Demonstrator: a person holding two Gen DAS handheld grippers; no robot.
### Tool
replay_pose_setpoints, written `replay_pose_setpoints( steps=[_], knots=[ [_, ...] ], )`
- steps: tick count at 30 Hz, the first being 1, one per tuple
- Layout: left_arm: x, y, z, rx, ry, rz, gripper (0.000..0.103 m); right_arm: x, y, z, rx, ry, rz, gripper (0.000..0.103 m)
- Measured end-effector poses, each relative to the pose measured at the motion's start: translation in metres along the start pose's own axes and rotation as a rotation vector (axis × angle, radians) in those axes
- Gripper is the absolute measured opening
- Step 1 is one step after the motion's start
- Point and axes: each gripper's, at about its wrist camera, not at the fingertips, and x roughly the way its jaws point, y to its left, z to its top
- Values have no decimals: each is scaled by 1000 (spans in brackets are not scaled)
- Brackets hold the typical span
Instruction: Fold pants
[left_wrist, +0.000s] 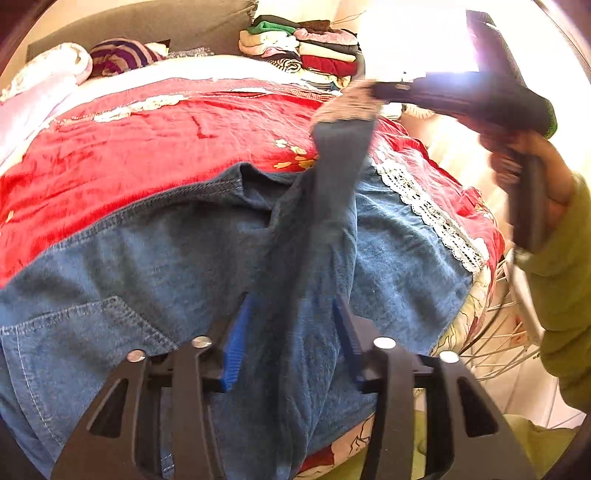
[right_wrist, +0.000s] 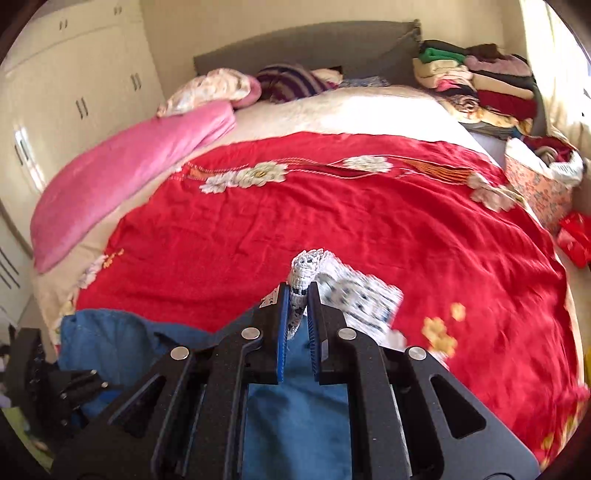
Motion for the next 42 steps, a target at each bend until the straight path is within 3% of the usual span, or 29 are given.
replay_pose_setpoints(
  steps=[2,3,4,12,19,31,33,35,37,40,42],
  knots=[
    [2,-5,2,17,-2,2,22,-21,-13,-12,31,-14,-5,5],
    [2,-8,2,37,-3,2,9,-30,-19,-18,51,-20,-7,5],
    [0,-9,2,54,-5,3,3,-38,-24,-25,68,-21,-7,5],
    [-22,-29,-5,127,-20,-12,2,-84,-46,-95,167,37,-33,5],
    [-15,-47,-21,187,32,-9,2,-82,-61,-148,256,135,-71,5],
    [2,-59,-38,235,102,-9,2,-71,-72,-177,253,203,-130,5],
    [4,-60,-40,241,106,-4,2,-78,-66,-174,203,204,-173,11],
    [5,-61,-40,242,107,-3,2,-94,-55,-167,118,139,-235,12],
    [6,-59,-40,234,106,-7,2,-107,-26,-160,-73,59,-262,18],
    [7,-59,-41,230,104,-8,2,-96,25,-168,-349,57,-167,29],
    [6,-59,-41,227,101,-8,2,-75,63,-182,-538,93,-85,30]
  ],
)
